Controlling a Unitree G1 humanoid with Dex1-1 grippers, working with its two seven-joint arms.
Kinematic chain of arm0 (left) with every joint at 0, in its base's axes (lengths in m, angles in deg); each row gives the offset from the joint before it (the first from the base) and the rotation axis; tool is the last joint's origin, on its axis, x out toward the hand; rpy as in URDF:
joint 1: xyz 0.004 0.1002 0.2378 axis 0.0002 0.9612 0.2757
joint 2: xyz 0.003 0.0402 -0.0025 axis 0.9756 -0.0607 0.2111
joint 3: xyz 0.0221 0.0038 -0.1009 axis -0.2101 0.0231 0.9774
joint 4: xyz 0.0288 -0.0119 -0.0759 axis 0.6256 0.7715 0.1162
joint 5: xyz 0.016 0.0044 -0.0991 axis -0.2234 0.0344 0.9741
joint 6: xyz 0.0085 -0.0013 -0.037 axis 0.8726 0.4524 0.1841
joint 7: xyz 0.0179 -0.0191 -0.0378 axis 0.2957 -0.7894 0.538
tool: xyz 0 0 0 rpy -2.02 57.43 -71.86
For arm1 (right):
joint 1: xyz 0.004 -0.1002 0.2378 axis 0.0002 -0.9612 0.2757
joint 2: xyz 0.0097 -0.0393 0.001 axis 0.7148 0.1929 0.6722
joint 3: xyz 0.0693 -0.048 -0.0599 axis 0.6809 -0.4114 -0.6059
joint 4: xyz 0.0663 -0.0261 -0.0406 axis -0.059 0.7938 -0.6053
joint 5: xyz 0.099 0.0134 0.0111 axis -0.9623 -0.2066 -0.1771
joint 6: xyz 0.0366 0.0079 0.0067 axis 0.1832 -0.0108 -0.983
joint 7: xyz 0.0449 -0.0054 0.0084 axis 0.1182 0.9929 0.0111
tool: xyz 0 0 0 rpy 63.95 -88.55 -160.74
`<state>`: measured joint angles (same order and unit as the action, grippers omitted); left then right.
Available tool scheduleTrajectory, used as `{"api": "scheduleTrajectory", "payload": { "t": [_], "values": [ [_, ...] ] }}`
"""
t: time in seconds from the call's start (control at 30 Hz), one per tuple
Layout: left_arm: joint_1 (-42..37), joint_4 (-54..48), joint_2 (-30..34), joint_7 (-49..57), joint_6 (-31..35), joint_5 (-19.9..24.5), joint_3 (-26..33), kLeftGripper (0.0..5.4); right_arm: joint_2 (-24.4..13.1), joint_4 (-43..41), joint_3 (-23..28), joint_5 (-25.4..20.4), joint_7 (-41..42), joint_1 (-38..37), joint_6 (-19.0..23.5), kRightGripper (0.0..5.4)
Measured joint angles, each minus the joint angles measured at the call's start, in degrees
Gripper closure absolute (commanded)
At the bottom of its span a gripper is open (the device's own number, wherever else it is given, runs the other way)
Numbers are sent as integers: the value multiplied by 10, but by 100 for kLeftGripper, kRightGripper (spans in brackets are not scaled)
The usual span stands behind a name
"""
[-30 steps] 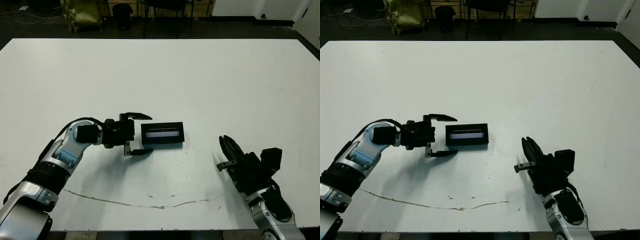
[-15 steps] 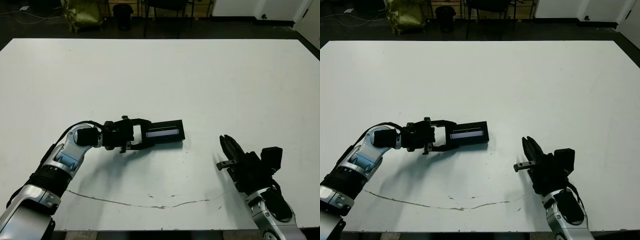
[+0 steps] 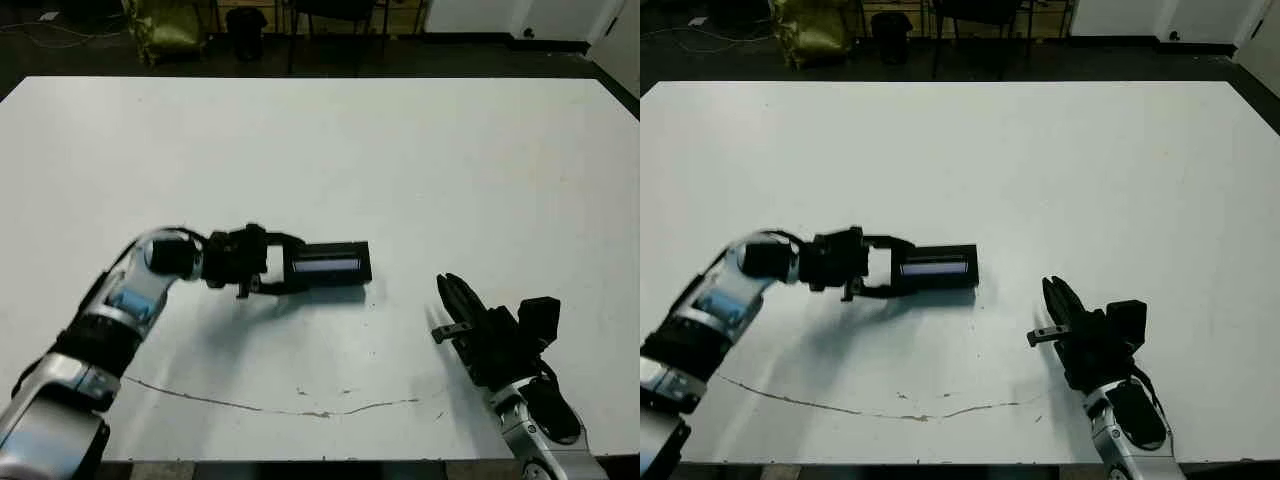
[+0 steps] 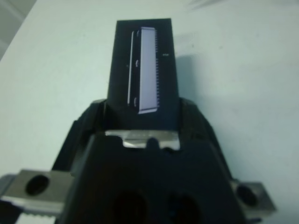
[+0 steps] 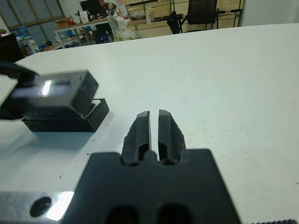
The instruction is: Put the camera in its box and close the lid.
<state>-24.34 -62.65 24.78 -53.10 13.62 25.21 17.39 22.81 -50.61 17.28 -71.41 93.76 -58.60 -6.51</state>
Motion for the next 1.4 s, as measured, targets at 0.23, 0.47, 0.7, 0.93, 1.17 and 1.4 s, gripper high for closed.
{"api": "scheduleTrajectory", "payload": {
  "t": [0.23, 0.47, 0.7, 0.93, 1.17, 1.4],
  "values": [
    [-104, 9, 7, -65, 89, 1, -7, 299, -1, -19, -3, 5, -10, -3, 15, 540],
    [-154, 37, 0, -100, 141, -10, -23, 299, -1, -12, -3, 6, -1, -3, 1, 540],
    [-153, 48, -12, -110, 165, -14, -30, 299, 0, -7, -2, 5, -1, -3, 2, 540],
    [-110, 8, -13, -105, 219, -13, -31, 299, 0, -7, -2, 6, -2, -3, 2, 540],
    [-70, -51, -12, -76, 258, -5, -24, 299, 1, -12, -3, 6, -8, -3, 10, 540],
    [-56, -79, -12, -51, 292, -4, -23, 299, 2, -7, -2, 5, -5, -3, 10, 540]
  ]
}}
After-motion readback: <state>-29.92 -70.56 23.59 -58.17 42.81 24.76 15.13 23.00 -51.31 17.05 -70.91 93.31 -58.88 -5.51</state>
